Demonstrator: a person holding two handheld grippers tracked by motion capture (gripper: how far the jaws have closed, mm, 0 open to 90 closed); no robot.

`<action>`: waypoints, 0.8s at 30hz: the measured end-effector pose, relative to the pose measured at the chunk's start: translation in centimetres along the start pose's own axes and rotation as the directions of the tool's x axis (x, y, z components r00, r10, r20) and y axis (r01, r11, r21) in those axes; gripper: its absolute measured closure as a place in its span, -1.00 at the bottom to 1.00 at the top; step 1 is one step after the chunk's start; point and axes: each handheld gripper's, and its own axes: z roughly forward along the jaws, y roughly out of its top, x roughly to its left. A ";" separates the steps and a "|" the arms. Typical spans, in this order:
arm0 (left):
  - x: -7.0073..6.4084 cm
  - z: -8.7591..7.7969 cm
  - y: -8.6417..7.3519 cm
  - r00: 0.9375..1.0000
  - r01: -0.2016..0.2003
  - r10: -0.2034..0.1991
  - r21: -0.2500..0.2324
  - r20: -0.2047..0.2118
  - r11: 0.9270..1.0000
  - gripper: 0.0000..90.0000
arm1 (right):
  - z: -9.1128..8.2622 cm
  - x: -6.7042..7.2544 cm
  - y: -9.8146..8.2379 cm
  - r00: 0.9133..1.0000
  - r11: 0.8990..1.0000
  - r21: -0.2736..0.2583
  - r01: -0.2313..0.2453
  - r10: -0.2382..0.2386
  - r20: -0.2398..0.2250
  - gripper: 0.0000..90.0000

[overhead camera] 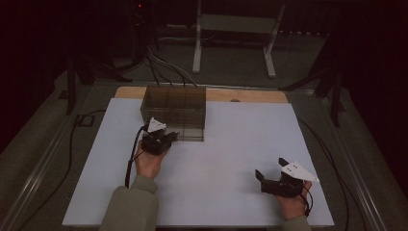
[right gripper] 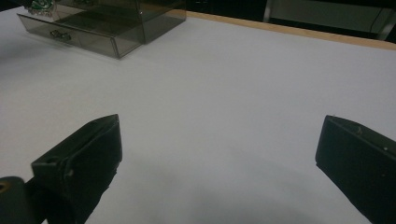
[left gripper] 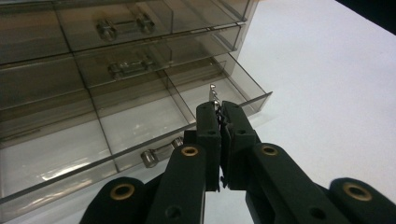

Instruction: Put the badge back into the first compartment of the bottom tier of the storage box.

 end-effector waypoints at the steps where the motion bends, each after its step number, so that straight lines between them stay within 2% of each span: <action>1: 0.1 0.0 0.1 1.000 0.002 -0.002 0.000 -0.003 1.000 0.96 | 0.0 0.0 0.0 1.000 1.000 0.000 0.001 -0.001 -0.001 -0.98; 24: 1.5 -0.4 0.6 0.999 0.017 -0.017 -0.012 -0.030 1.000 0.96 | -0.1 -0.1 0.0 1.000 1.000 -0.002 0.000 0.000 0.000 -0.98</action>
